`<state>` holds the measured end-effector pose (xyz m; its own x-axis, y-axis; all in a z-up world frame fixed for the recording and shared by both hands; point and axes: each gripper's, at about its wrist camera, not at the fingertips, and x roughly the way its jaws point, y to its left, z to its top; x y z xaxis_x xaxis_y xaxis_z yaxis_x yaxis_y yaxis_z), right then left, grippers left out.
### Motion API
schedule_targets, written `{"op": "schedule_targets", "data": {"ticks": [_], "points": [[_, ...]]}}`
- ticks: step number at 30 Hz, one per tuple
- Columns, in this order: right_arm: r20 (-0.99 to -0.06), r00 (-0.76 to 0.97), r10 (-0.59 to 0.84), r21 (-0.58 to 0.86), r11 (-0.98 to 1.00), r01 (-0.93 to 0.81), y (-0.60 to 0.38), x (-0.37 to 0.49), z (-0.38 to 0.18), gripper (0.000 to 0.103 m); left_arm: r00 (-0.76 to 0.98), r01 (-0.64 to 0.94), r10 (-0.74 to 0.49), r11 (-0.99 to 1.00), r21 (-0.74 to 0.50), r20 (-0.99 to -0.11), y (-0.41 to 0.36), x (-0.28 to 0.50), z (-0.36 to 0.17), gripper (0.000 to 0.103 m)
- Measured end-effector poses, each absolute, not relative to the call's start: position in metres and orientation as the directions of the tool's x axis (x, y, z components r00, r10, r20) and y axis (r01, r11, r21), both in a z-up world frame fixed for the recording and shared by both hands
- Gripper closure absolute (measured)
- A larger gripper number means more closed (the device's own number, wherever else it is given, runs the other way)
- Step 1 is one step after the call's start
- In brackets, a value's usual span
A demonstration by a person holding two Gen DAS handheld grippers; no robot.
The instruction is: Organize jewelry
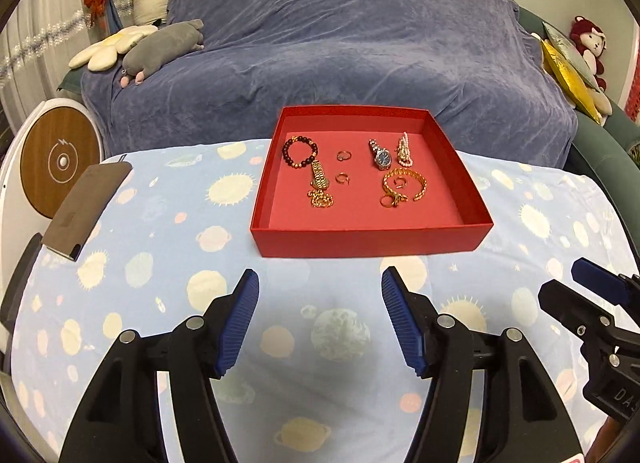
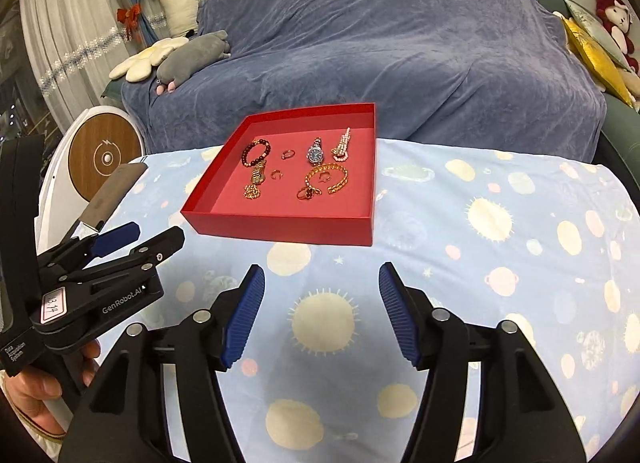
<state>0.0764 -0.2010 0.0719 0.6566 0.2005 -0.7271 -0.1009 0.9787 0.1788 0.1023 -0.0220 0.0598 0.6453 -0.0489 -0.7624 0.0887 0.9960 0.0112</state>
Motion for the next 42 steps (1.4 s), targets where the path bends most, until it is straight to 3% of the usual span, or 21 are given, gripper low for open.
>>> {"op": "schedule_targets", "data": {"ticks": [5, 11, 14, 18, 22, 42], "points": [[-0.740, 0.643, 0.198, 0.171, 0.980, -0.105, -0.191, 0.076, 0.057, 0.043, 0.645, 0.072, -0.026, 0.997, 0.027, -0.764, -0.020, 0.090, 0.047, 0.035], [-0.759, 0.627, 0.174, 0.135, 0.985, -0.110, -0.177, 0.076, 0.039, 0.032, 0.634, 0.070, -0.006, 0.996, 0.050, -0.774, -0.023, 0.092, 0.037, 0.023], [-0.756, 0.638, 0.146, 0.111, 0.989, -0.094, -0.177, 0.076, 0.037, 0.030, 0.633, 0.059, 0.010, 0.996, 0.061, -0.774, -0.024, 0.092, 0.034, 0.024], [-0.751, 0.649, 0.124, 0.107, 0.992, -0.066, -0.180, 0.074, 0.037, 0.018, 0.627, 0.041, 0.004, 0.998, 0.039, -0.779, -0.021, 0.091, 0.032, 0.023], [-0.739, 0.661, 0.127, 0.126, 0.991, -0.050, -0.183, 0.070, 0.039, 0.013, 0.625, 0.021, 0.002, 1.000, 0.019, -0.781, -0.019, 0.089, 0.032, 0.023], [-0.713, 0.694, 0.098, 0.097, 0.994, -0.042, -0.182, 0.060, 0.046, 0.011, 0.646, 0.017, 0.011, 0.999, 0.029, -0.763, -0.020, 0.081, 0.035, 0.023]]}}
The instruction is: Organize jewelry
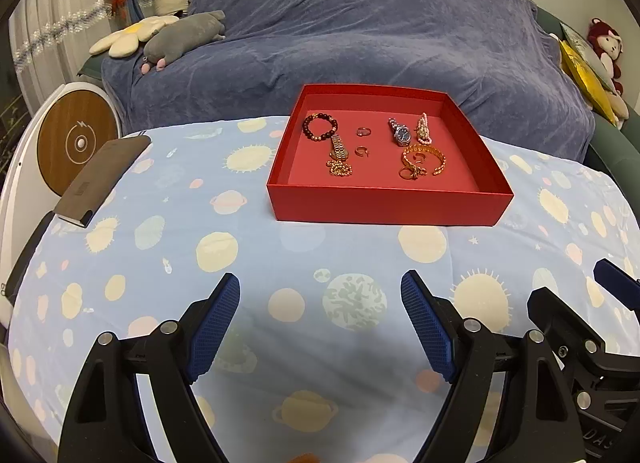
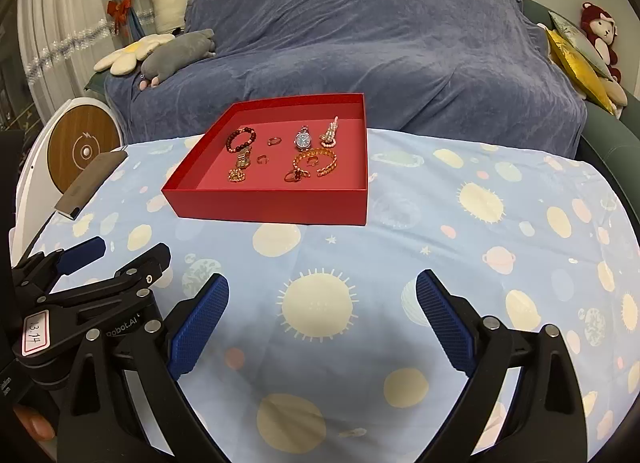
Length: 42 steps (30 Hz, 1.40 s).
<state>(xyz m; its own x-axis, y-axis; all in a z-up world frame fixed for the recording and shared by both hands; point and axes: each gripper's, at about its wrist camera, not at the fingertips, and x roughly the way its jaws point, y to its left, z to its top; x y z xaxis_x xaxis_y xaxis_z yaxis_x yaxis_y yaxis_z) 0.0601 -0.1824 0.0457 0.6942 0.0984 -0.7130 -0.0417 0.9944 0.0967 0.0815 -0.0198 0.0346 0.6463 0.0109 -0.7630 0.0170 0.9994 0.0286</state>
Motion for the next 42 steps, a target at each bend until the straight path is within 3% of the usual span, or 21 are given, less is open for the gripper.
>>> {"op": "schedule_targets", "data": {"ticks": [42], "points": [[-0.700, 0.709, 0.085, 0.080, 0.996, -0.040, -0.1792, 0.0584, 0.0465, 0.011, 0.663, 0.004, 0.035, 0.999, 0.051, -0.748, -0.0184, 0.0767, 0.0408, 0.023]]}}
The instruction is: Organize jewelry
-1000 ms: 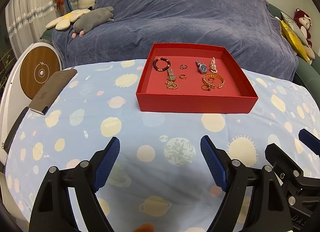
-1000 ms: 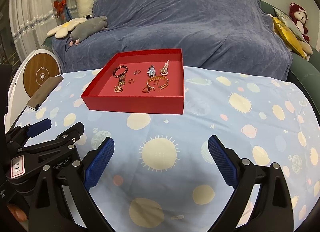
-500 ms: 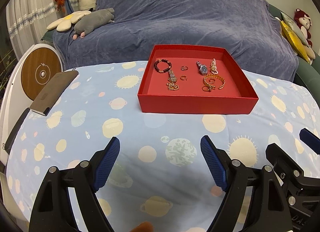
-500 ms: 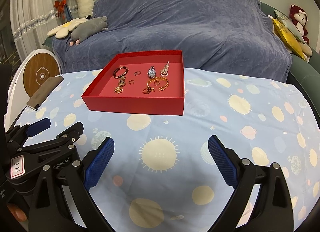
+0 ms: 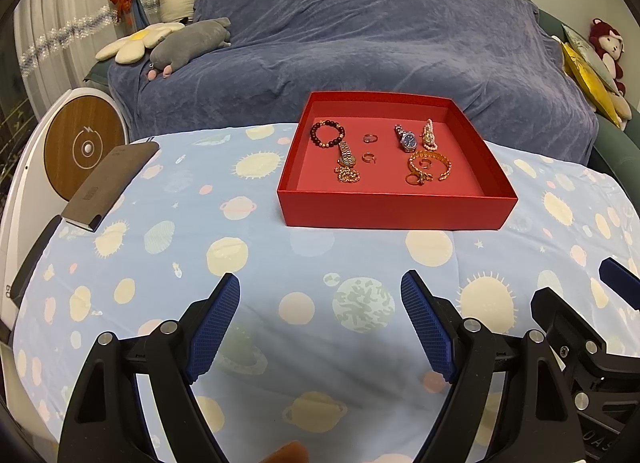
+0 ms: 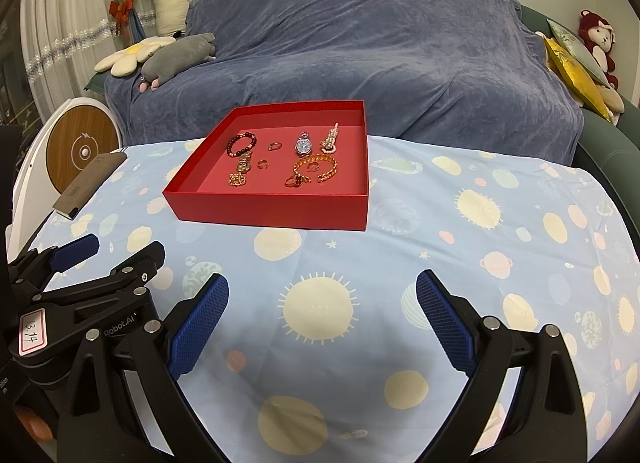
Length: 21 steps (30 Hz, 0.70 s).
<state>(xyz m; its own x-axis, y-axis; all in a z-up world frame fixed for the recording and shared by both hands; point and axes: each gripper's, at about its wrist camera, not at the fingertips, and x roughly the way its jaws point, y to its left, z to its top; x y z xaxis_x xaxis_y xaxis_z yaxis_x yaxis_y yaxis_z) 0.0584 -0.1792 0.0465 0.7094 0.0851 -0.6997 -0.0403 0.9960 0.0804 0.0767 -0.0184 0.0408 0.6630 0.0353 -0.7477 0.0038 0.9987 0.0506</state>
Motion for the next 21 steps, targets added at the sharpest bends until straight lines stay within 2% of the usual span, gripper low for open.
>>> {"op": "schedule_targets", "data": {"ticks": [21], "points": [[-0.699, 0.710, 0.085, 0.080, 0.996, -0.041, -0.1789, 0.0577, 0.0468, 0.011, 0.667, -0.010, 0.056, 0.998, 0.066, -0.743, -0.0184, 0.0750, 0.0428, 0.023]]}}
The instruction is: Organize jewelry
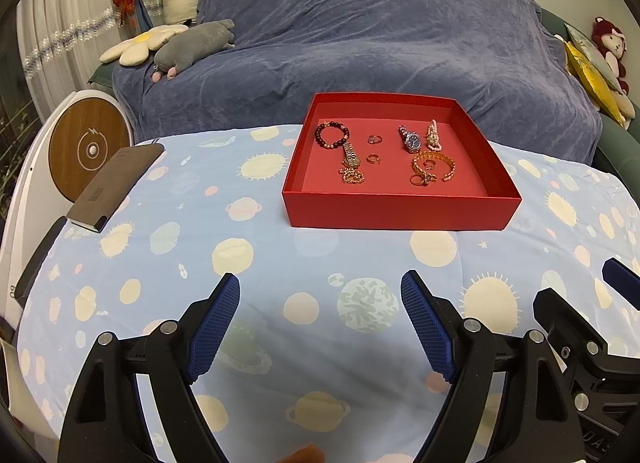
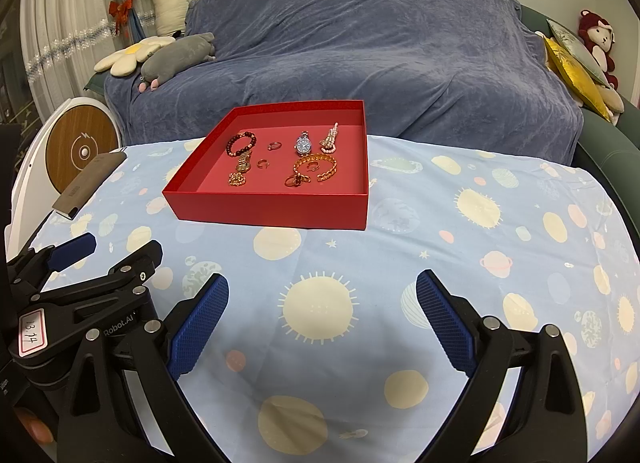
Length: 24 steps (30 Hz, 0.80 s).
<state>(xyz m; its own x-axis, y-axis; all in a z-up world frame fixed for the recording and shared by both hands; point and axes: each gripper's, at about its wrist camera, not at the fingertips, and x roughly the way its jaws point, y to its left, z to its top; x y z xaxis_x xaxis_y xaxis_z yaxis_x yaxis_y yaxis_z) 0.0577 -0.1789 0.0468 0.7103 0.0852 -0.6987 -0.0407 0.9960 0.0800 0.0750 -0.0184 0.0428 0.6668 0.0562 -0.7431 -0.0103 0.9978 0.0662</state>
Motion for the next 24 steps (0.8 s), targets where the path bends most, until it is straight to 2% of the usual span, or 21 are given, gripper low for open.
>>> {"op": "schedule_targets", "data": {"ticks": [24], "points": [[-0.699, 0.710, 0.082, 0.063, 0.997, -0.053, -0.1755, 0.0569, 0.0493, 0.010, 0.681, -0.011, 0.053, 0.998, 0.062, -0.731, -0.0182, 0.0744, 0.0420, 0.023]]}}
